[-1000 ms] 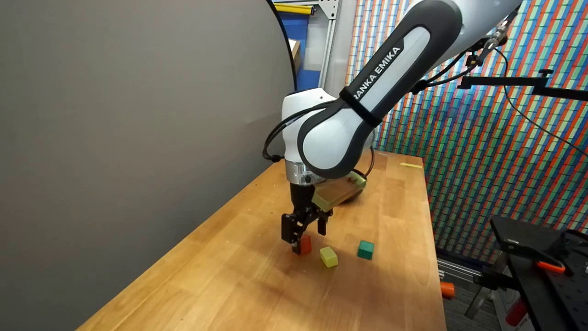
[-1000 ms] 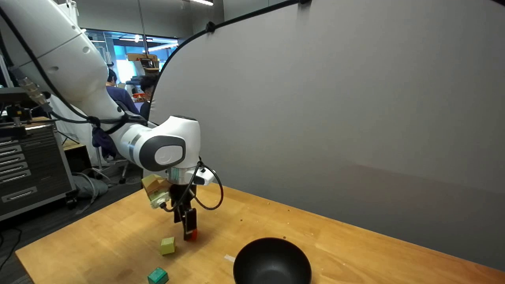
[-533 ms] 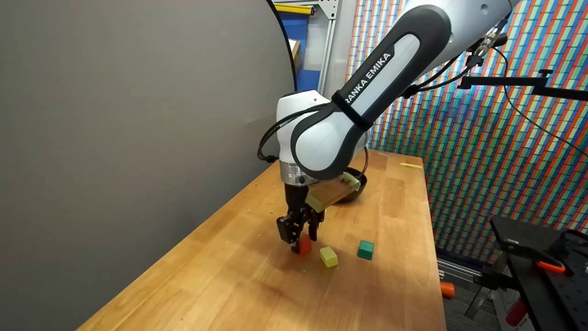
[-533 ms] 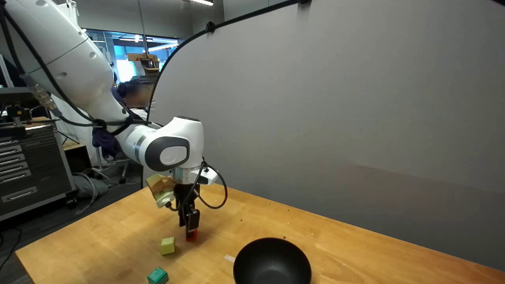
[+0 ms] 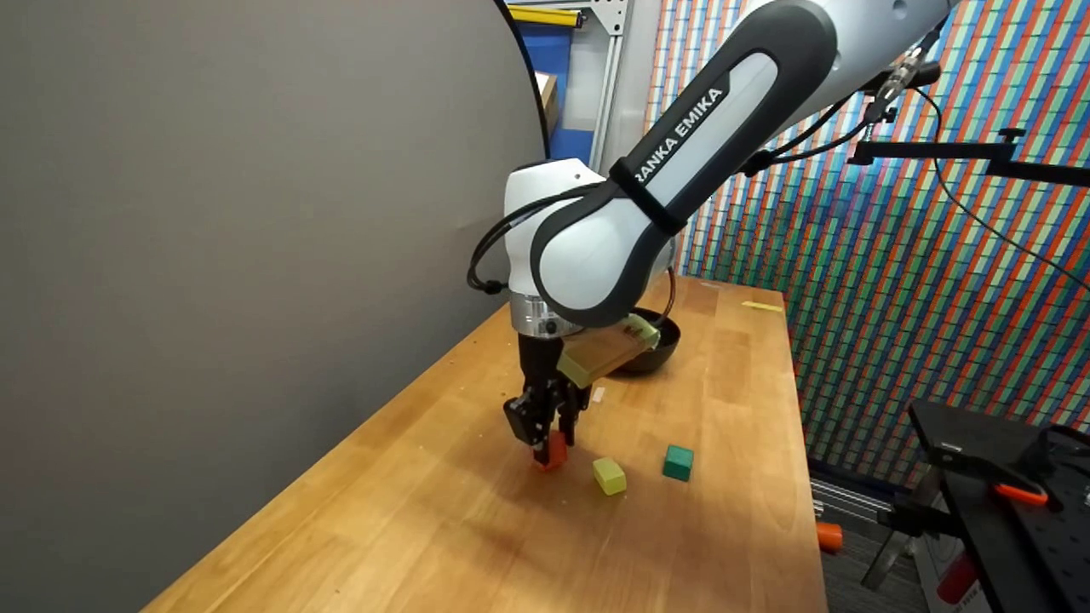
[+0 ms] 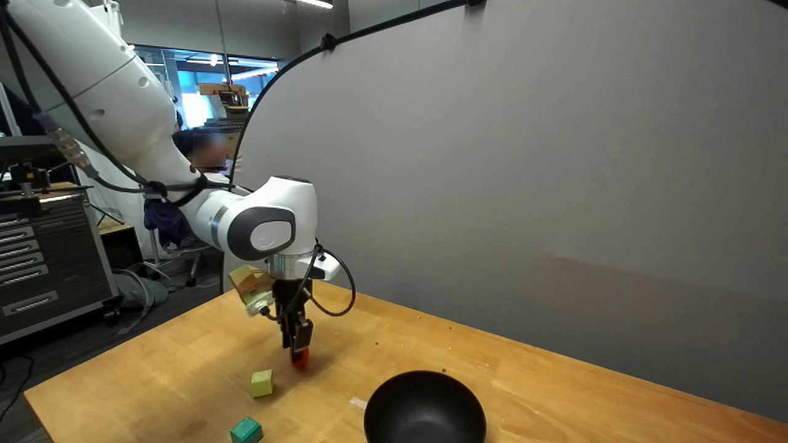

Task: Put the orange block inside the black bowl

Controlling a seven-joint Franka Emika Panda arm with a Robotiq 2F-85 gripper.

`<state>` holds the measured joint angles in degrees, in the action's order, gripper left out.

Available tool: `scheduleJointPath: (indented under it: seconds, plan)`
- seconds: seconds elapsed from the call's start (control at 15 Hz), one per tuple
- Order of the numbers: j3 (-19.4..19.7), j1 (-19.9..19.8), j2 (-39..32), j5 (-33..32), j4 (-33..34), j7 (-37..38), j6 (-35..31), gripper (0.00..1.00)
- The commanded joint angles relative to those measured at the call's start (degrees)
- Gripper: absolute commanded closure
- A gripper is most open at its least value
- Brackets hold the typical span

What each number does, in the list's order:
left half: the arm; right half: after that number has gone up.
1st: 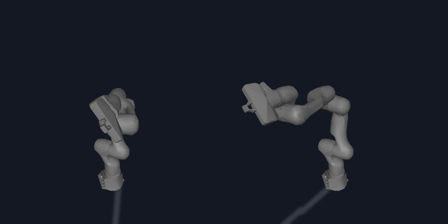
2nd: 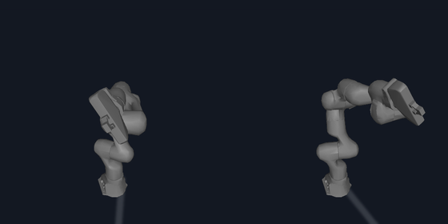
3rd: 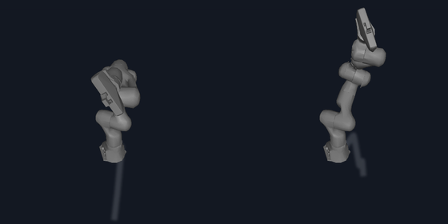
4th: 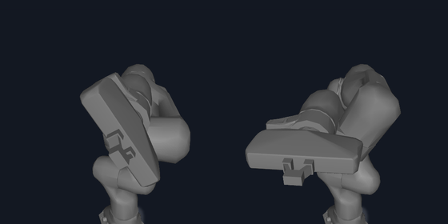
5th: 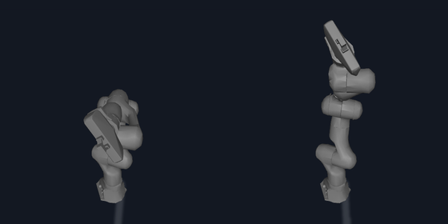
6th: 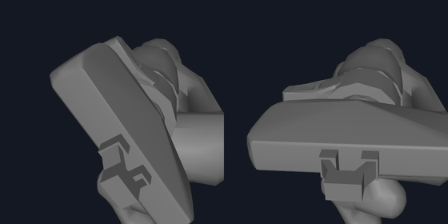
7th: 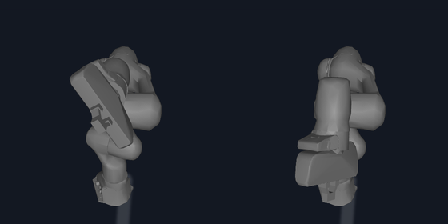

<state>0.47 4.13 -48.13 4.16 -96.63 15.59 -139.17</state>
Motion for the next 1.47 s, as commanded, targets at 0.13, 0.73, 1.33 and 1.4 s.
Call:
scheduleJointPath:
  seconds: [0.13, 0.73, 1.33, 1.4]
  plan:
    - [1.6, 0.8, 10.6, 0.0, -6.1, 1.1, -3.3, 0.77]
    - [6.4, -2.5, 21.4, 0.3, -15.1, 4.4, -7.0, 0.77]
    - [10.8, -7.3, 24.3, 1.5, -21.5, 9.0, -9.1, 0.77]
    - [11.4, -7.4, 23.8, 1.2, -21.3, 9.7, -8.8, 0.77]
